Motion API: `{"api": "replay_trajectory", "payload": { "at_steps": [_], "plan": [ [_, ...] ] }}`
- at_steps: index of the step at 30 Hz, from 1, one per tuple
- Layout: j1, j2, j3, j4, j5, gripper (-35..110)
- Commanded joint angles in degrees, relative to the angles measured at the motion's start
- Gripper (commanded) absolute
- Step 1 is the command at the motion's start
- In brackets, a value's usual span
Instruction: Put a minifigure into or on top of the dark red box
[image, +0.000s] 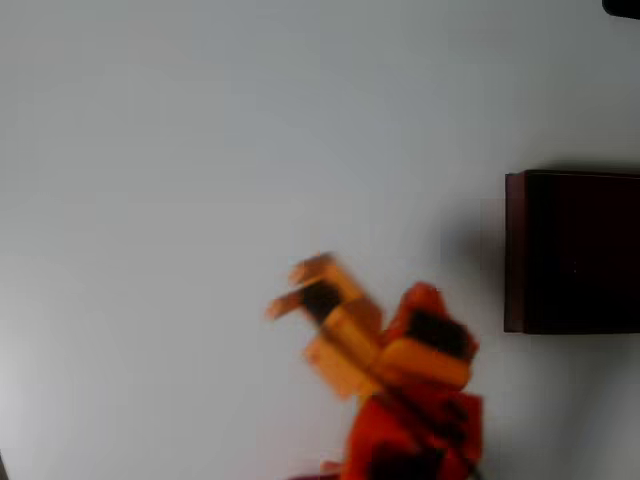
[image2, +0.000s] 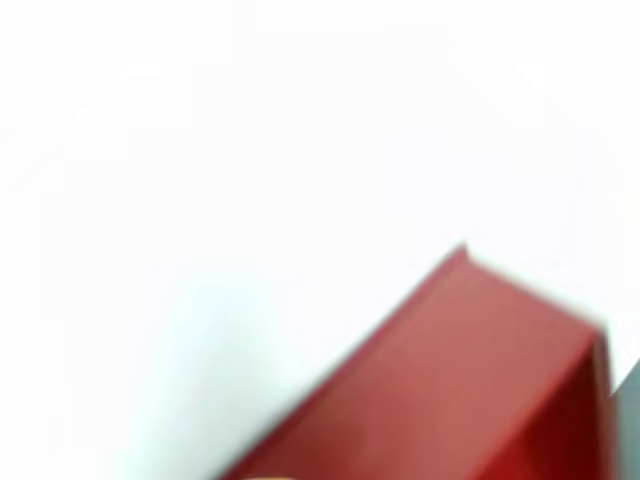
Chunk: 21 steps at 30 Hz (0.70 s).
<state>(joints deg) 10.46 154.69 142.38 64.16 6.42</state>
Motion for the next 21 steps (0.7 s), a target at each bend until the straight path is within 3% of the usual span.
{"api": "replay_trajectory", "payload": {
  "at_steps": [1, 6, 12, 21],
  "plan": [
    [-8.88, 7.47, 2.64, 2.72, -3.34, 0],
    [-18.63, 11.69, 6.59, 5.45, -3.6, 0],
    [-26.72, 36.21, 17.23, 13.36, -1.76, 0],
    [-33.31, 37.44, 25.66, 13.8, -0.26, 0]
  ]
}}
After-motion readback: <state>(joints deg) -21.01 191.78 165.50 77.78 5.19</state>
